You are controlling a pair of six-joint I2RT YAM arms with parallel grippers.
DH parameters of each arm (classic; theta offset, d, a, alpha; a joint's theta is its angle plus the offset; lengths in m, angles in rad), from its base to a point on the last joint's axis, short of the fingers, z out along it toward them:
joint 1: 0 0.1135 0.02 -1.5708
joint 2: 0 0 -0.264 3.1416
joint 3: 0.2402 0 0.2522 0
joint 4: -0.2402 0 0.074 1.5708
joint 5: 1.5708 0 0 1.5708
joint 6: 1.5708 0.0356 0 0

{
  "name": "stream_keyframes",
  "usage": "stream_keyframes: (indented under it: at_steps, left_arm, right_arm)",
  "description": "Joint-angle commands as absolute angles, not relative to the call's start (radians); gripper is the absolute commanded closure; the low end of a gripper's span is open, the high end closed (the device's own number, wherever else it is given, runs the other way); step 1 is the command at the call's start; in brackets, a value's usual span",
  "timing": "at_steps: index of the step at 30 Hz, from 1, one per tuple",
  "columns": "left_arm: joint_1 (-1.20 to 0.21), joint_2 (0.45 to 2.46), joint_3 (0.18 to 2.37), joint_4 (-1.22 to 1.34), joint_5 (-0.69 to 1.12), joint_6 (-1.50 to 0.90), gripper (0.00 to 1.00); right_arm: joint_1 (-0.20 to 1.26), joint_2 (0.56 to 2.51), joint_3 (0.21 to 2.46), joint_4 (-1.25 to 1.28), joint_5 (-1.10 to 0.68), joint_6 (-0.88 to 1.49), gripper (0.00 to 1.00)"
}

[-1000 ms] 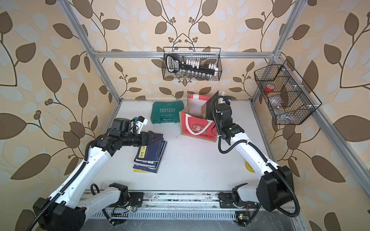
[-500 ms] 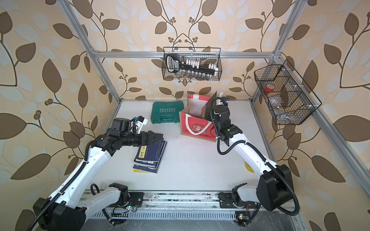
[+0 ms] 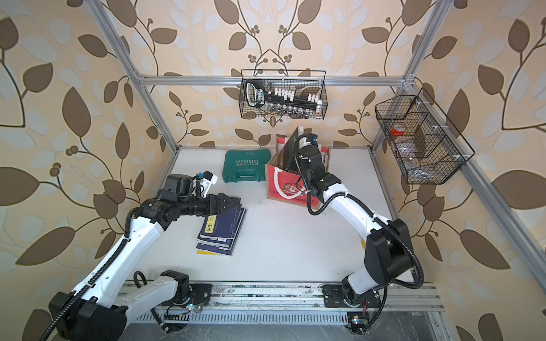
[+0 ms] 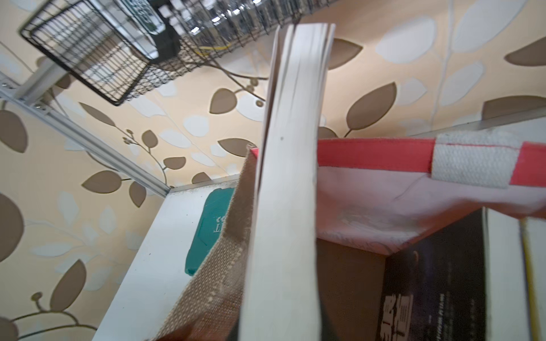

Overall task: Put the books into the canvas bag
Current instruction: Place the book in the canvas bag.

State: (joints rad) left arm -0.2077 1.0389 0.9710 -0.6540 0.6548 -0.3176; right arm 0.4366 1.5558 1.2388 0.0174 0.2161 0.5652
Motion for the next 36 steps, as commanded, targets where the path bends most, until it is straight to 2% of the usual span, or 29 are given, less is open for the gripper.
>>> stream_keyframes:
  at_steps: [1,13,22,29,32,36]
  left_arm:
    - [-0.195,1.022,1.006,-0.645,0.681,-0.316,0.01]
    - [-0.193,1.031,1.011,-0.64,0.689,-0.319,0.01]
    - [-0.192,1.032,1.009,-0.637,0.694,-0.321,0.01]
    - [-0.192,1.032,1.008,-0.636,0.695,-0.322,0.01]
    - [-0.192,1.032,1.008,-0.633,0.697,-0.324,0.01]
    - [-0.191,1.034,1.009,-0.63,0.698,-0.324,0.01]
  right_arm:
    - [0.436,1.56,1.26,-0.007,0.351,0.594,1.0]
    - [0.431,1.466,1.184,-0.094,0.583,0.514,1.0]
    - [0.432,1.454,1.154,-0.079,0.564,0.527,1.0]
    - [0.431,1.44,1.143,-0.069,0.552,0.532,0.66]
    - [0.431,1.415,1.143,-0.062,0.554,0.519,0.55]
    - [0.43,1.363,1.158,-0.056,0.54,0.483,0.48]
